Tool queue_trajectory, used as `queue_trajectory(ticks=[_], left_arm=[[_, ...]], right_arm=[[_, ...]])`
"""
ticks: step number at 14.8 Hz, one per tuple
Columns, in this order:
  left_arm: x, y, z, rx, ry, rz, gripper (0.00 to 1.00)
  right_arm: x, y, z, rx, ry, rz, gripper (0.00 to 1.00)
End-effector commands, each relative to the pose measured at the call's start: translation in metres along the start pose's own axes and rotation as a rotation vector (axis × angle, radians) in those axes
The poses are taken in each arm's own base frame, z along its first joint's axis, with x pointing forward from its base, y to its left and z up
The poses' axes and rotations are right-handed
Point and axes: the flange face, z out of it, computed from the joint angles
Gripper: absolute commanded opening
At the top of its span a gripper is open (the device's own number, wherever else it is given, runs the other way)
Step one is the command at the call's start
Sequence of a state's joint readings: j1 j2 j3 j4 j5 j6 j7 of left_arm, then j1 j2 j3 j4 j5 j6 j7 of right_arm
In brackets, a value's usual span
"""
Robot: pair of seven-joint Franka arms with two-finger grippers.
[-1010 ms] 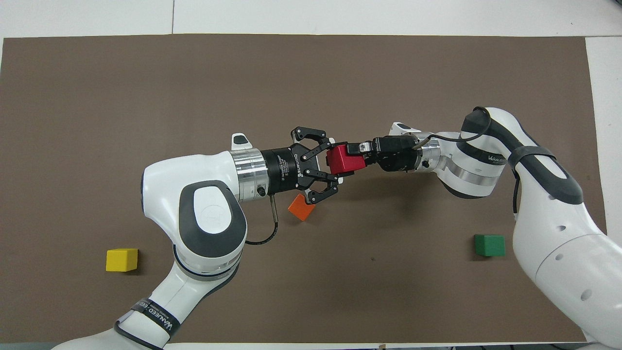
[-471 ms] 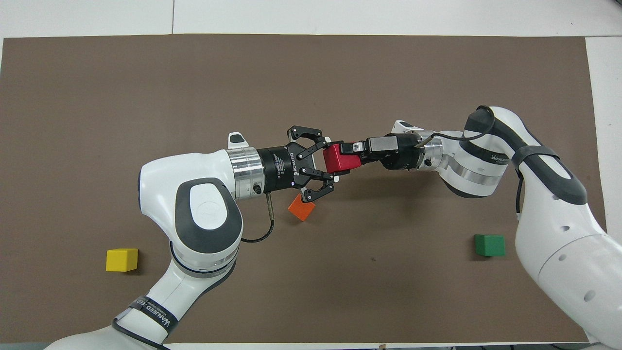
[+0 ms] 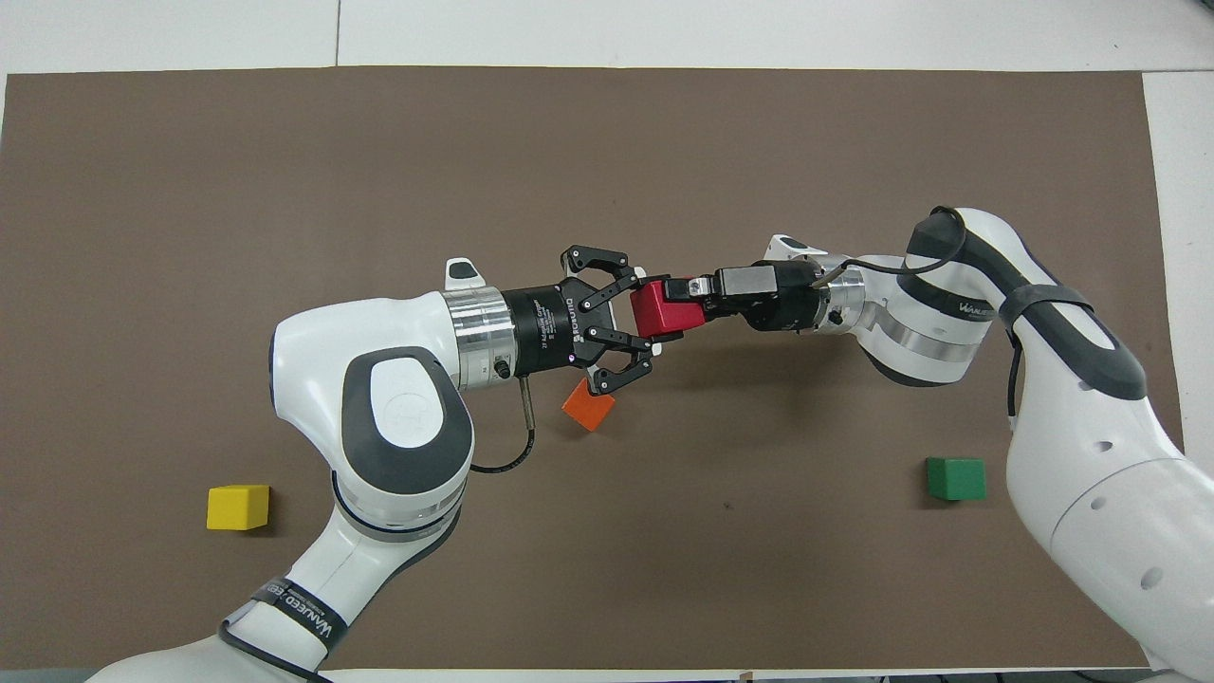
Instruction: Transfer red block to right arm and stack on blue block
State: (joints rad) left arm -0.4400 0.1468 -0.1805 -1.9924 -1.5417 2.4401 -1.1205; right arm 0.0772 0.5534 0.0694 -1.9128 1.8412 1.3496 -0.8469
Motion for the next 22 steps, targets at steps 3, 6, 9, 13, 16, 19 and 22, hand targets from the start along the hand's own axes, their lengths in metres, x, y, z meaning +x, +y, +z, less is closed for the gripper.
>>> queue_trajectory(ticks=[3,6,9,13,16,19,22], left_arm=[[-0.006,-0.001,-0.001,0.017,-0.021,0.020,1.00],[-0.003,0.005,-0.007,0.006,-0.021,0.016,1.00],[-0.003,0.005,-0.008,0.009,-0.023,0.016,1.00],[-0.001,0.007,-0.009,0.016,-0.028,0.012,1.00],[0.005,0.016,-0.022,0.019,-0.042,0.026,1.00],[0.015,0.031,-0.041,0.031,-0.040,0.044,1.00],[0.028,0.045,-0.064,0.067,-0.003,0.122,1.00]], right_arm=[[0.000,-0.007,-0.002,-0.037,0.051,0.019,0.00],[0.000,-0.006,-0.002,-0.040,0.053,0.024,0.00],[0.001,-0.006,-0.001,-0.050,0.060,0.023,0.00],[0.000,-0.005,0.000,-0.053,0.060,0.025,0.00],[0.001,-0.005,-0.001,-0.055,0.062,0.025,0.00],[-0.001,-0.004,0.000,-0.053,0.062,0.029,0.00],[-0.001,-0.003,-0.001,-0.056,0.063,0.028,0.00]])
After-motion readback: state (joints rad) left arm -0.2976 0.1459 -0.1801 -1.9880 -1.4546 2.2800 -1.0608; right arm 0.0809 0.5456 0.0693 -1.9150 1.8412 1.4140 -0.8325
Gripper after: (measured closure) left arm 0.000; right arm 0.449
